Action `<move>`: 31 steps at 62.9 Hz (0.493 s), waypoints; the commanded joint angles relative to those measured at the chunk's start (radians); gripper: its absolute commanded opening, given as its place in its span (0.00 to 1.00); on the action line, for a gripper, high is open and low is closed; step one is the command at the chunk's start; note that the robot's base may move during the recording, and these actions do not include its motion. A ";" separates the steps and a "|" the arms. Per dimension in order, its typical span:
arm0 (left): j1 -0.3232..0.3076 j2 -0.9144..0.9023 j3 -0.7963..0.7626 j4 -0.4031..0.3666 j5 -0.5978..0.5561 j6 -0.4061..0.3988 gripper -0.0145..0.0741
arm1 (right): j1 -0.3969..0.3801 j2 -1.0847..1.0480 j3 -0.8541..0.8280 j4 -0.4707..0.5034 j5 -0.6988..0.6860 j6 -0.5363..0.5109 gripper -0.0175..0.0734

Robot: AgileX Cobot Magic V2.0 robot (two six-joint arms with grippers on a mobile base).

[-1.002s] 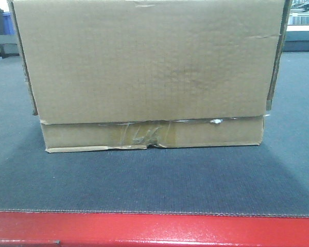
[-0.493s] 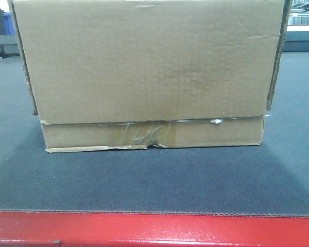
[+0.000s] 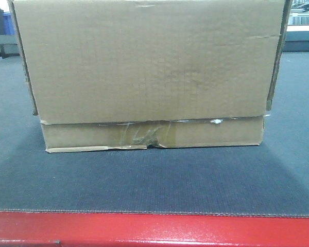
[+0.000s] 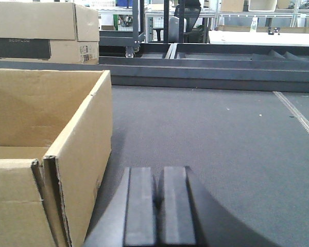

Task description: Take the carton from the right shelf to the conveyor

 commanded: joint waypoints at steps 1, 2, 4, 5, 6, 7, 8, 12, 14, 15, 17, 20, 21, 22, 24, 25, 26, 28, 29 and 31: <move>0.010 -0.060 0.084 -0.011 -0.051 0.008 0.18 | -0.005 -0.008 0.001 -0.010 -0.027 -0.008 0.13; 0.010 -0.060 0.098 -0.017 -0.056 0.008 0.18 | -0.005 -0.008 0.001 -0.010 -0.027 -0.008 0.13; 0.010 -0.060 0.130 -0.036 -0.066 0.008 0.18 | -0.005 -0.008 0.001 -0.010 -0.027 -0.008 0.13; 0.010 -0.060 0.150 -0.046 -0.083 0.008 0.18 | -0.005 -0.008 0.001 -0.010 -0.027 -0.008 0.13; 0.010 -0.060 0.162 -0.051 -0.100 0.008 0.18 | -0.005 -0.008 0.001 -0.010 -0.027 -0.008 0.13; 0.010 -0.060 0.175 -0.054 -0.115 0.008 0.18 | -0.005 -0.008 0.001 -0.010 -0.027 -0.008 0.13; 0.010 -0.060 0.180 -0.055 -0.129 0.008 0.18 | -0.005 -0.008 0.001 -0.010 -0.027 -0.008 0.13; 0.010 -0.060 0.180 -0.057 -0.122 0.008 0.18 | -0.005 -0.008 0.001 -0.010 -0.027 -0.008 0.13; 0.010 -0.060 0.180 -0.057 -0.109 0.008 0.18 | -0.005 -0.008 0.001 -0.010 -0.027 -0.008 0.13; 0.010 -0.060 0.180 -0.057 -0.111 0.008 0.18 | -0.005 -0.008 0.001 -0.010 -0.029 -0.008 0.13; 0.010 -0.060 0.180 -0.057 -0.110 0.008 0.18 | -0.005 -0.008 0.001 -0.010 -0.029 -0.008 0.13; 0.010 -0.060 0.180 -0.057 -0.119 0.008 0.18 | -0.005 -0.008 0.001 -0.010 -0.035 -0.008 0.13; 0.010 -0.060 0.180 -0.057 -0.122 0.008 0.18 | -0.005 -0.008 0.001 -0.010 -0.035 -0.008 0.13; 0.010 -0.060 0.180 -0.057 -0.123 0.008 0.18 | -0.005 -0.008 0.001 -0.010 -0.035 -0.008 0.13; 0.010 -0.060 0.180 -0.057 -0.126 0.008 0.18 | -0.005 -0.008 0.001 -0.010 -0.035 -0.008 0.13; 0.010 -0.060 0.180 -0.057 -0.126 0.008 0.18 | -0.005 -0.008 0.001 -0.010 -0.035 -0.008 0.13; 0.010 -0.060 0.180 -0.057 -0.126 0.008 0.18 | -0.005 -0.008 0.001 -0.010 -0.035 -0.008 0.13; 0.010 -0.060 0.180 -0.057 -0.126 0.008 0.18 | -0.005 -0.008 0.001 -0.010 -0.035 -0.008 0.13; 0.010 -0.060 0.180 -0.057 -0.126 0.008 0.18 | -0.005 -0.008 0.001 -0.010 -0.035 -0.008 0.13; 0.010 -0.060 0.180 -0.057 -0.126 0.008 0.18 | -0.005 -0.008 0.001 -0.010 -0.035 -0.008 0.13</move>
